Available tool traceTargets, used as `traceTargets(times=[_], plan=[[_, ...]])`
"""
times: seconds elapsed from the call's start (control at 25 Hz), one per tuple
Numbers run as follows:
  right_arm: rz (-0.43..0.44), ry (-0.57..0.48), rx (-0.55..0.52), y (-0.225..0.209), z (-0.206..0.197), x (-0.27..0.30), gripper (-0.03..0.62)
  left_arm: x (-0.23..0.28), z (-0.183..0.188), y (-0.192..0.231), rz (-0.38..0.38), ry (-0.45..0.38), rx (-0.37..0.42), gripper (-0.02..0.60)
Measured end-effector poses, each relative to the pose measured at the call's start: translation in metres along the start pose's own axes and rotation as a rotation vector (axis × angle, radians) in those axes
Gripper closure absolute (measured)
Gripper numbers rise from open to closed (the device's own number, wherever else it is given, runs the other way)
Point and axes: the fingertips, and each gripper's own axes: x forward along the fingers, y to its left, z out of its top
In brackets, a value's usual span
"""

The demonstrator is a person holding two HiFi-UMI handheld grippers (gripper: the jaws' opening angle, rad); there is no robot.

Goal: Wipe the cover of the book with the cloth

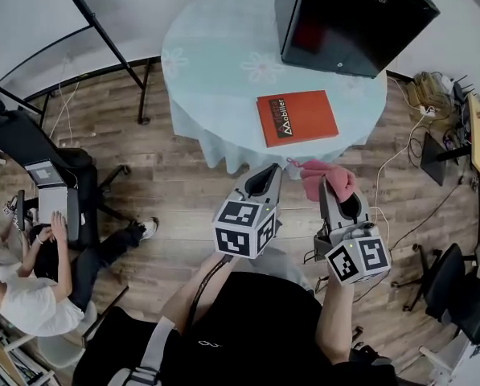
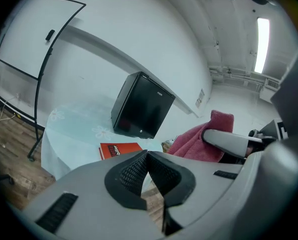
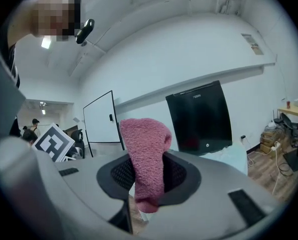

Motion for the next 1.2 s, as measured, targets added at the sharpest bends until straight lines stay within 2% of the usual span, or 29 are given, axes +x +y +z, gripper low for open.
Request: traceTargets(times=[0.24,0.4,0.44,0.6,0.84,1.2], plan=[[0.032,-0.024,0.023,-0.036,0.018,0.010,0.499,0.029,0.020,-0.018,0.023,-0.012,0.031,0.572],[0.050,-0.041,0.040,-0.044,0.026,0.017,0.499,0.039,0.029,-0.025,0.051,-0.020,0.104,0.572],[0.052,-0.039,0.049,-0.044,0.025,0.019,0.499,0.041,0.028,-0.023,0.065,-0.019,0.096,0.572],[0.079,-0.026,0.053,-0.044,0.021,0.038,0.499,0.048,0.021,-0.002,0.141,-0.025,-0.064,0.572],[0.106,0.015,0.063,-0.055,0.009,0.072,0.499,0.070,0.021,0.020,0.197,-0.029,-0.054,0.572],[0.172,0.154,0.045,-0.060,-0.023,0.128,0.499,0.108,0.010,0.078,0.282,-0.017,-0.162,0.572]])
